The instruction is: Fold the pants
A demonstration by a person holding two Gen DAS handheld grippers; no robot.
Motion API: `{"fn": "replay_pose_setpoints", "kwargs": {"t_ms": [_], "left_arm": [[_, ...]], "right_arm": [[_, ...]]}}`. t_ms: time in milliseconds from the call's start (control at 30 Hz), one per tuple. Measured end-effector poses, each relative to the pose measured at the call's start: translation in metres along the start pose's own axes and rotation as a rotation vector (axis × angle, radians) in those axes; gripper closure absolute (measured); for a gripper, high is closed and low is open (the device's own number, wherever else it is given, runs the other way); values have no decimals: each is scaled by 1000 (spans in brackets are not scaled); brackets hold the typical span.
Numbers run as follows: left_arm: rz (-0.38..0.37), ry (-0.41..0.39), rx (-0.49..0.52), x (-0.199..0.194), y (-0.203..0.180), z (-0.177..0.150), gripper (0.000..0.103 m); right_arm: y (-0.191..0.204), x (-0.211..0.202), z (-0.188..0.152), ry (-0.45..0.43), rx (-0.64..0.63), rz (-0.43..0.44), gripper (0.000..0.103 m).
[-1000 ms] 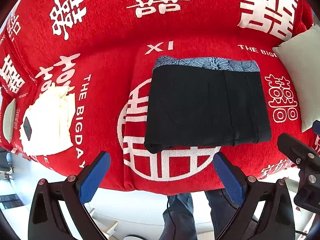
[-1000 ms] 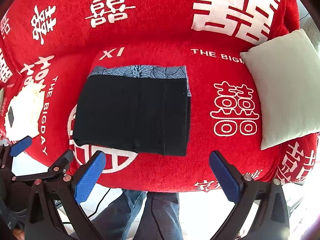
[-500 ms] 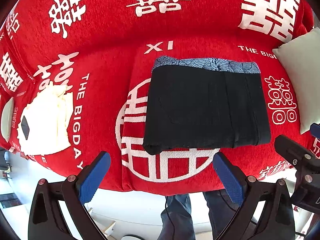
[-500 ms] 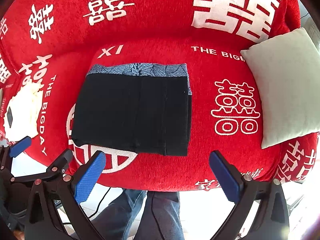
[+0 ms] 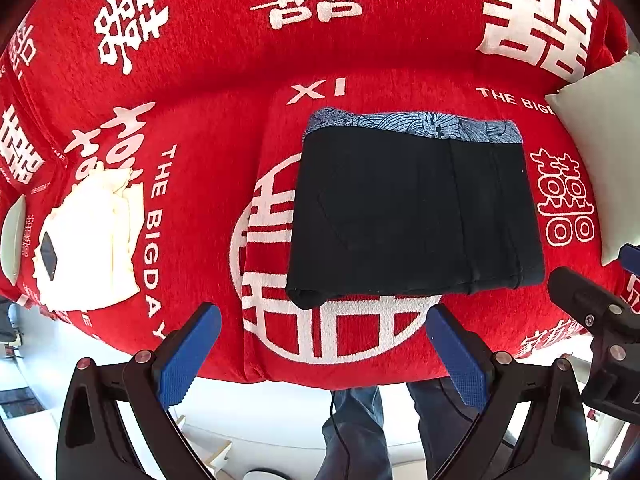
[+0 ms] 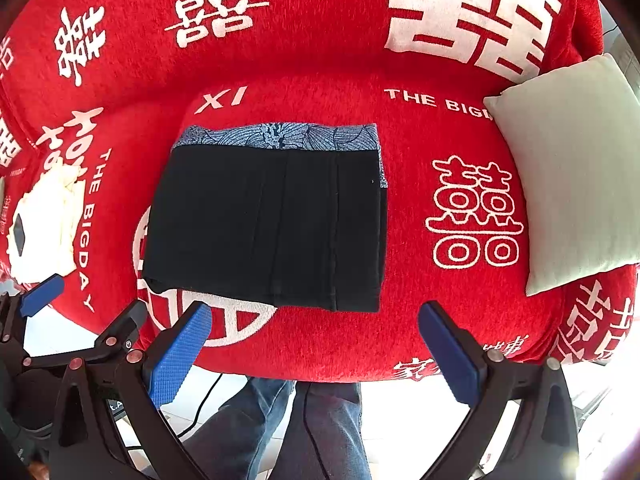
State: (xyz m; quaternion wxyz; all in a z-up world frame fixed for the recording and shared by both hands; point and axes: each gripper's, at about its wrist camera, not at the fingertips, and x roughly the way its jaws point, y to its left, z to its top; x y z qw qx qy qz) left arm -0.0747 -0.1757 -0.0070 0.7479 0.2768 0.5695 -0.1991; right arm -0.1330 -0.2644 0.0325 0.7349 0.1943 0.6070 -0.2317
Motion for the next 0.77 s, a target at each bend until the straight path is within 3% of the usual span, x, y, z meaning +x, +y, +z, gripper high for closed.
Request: {"fn": "replay_pose_setpoints", "kwargs": {"t_ms": [767], "left_arm": [[-26, -15, 8, 0, -4, -2, 0]], "right_arm": [[-1, 3, -1, 9, 15, 6, 0]]}}
